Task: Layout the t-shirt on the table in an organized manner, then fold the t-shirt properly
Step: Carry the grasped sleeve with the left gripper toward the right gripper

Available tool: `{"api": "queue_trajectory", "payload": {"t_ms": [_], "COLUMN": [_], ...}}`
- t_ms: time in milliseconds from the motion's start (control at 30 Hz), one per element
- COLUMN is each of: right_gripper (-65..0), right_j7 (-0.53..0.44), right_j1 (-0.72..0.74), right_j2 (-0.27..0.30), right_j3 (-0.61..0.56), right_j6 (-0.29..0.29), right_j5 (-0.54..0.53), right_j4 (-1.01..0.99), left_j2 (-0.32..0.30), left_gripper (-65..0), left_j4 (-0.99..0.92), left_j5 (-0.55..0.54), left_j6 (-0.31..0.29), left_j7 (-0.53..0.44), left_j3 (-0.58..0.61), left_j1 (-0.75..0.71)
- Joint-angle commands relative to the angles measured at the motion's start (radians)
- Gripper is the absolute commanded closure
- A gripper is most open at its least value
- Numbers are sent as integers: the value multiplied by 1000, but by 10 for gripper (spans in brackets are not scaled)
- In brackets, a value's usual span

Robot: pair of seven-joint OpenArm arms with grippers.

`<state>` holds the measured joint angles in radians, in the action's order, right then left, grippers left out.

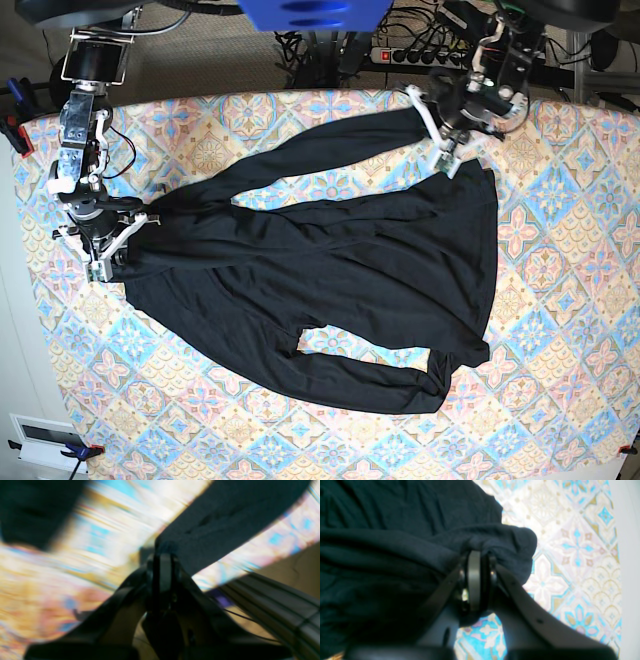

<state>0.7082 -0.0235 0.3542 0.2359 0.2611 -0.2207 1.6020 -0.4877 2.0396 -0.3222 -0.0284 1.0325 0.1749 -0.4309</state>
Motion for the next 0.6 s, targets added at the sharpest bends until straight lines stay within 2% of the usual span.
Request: {"api": "queue_trajectory", "payload": {"t_ms": [0,133,300,400,567], "right_gripper": [-1,-1,-1,-1,-1], "right_j7": [-25,-15,-15,-15,-25], "right_j1": [13,7,-34,-77,-132], "right_j2": [18,18,18,18,15], "right_j3": [7,7,7,7,78], "right_j6": [-4,-4,-4,-4,-3], "right_j5": [-7,-3,131,194,208], "right_j4": [18,18,18,21,30], "left_j2": [-33,-159,-285,-297,-291], "left_gripper": [0,0,0,0,0], "left_j4": [16,16,13,11,11], "left_j5": [-12,-148,-311,-334,-334], "left_j6": [-2,-2,-2,-2,-2], "left_j7": [4,-94,-197,-203,-232], "left_j3": [-19,-102,-226,-314,-443], "left_j1": [-27,-119,-227,-262,-260]}}
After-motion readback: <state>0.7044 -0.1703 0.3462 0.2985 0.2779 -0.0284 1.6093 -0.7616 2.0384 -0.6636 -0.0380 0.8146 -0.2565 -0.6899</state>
